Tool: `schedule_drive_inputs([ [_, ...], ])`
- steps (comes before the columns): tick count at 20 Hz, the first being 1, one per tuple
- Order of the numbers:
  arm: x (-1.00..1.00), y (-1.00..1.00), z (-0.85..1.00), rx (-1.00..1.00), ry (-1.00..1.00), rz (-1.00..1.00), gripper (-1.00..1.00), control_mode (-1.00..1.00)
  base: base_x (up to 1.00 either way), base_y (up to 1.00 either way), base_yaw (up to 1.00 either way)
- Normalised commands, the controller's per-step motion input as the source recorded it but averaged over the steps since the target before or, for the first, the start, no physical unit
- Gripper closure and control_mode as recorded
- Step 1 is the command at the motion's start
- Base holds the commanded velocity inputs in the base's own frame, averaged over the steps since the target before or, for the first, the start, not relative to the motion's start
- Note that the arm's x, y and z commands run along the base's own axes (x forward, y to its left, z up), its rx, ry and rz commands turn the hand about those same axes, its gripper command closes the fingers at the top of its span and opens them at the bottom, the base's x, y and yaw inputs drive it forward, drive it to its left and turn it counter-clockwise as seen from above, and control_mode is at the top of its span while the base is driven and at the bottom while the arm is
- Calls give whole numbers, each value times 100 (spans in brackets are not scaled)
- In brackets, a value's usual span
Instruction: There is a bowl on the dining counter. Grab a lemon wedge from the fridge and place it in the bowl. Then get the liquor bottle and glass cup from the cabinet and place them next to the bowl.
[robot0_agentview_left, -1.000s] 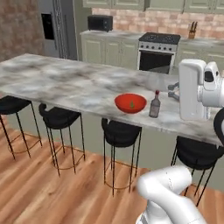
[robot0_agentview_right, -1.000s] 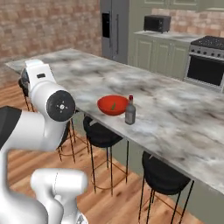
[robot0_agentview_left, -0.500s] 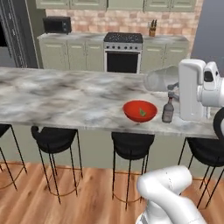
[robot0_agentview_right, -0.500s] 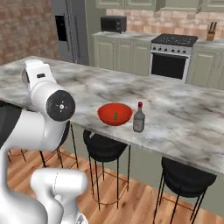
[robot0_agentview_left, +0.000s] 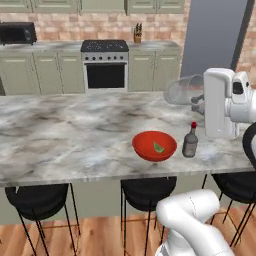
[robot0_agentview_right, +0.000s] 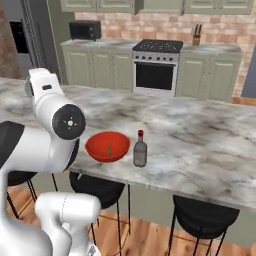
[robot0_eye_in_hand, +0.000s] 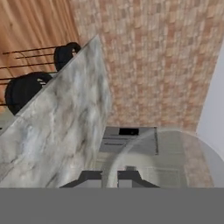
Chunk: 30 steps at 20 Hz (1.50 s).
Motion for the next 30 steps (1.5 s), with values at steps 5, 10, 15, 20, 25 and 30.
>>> schedule_drive_inputs([
  [5,0,0,0,0,0,0,100,100,55,75,-24],
  [10,0,0,0,0,0,0,100,100,60,65,-21],
  [15,0,0,0,0,0,0,100,100,83,18,-18],
  [20,52,31,-37,-11,52,-1,100,-100,14,4,-2],
  [25,55,41,-69,-16,50,0,100,-100,0,0,0],
  [30,43,18,-59,-6,30,0,100,-100,0,0,0],
])
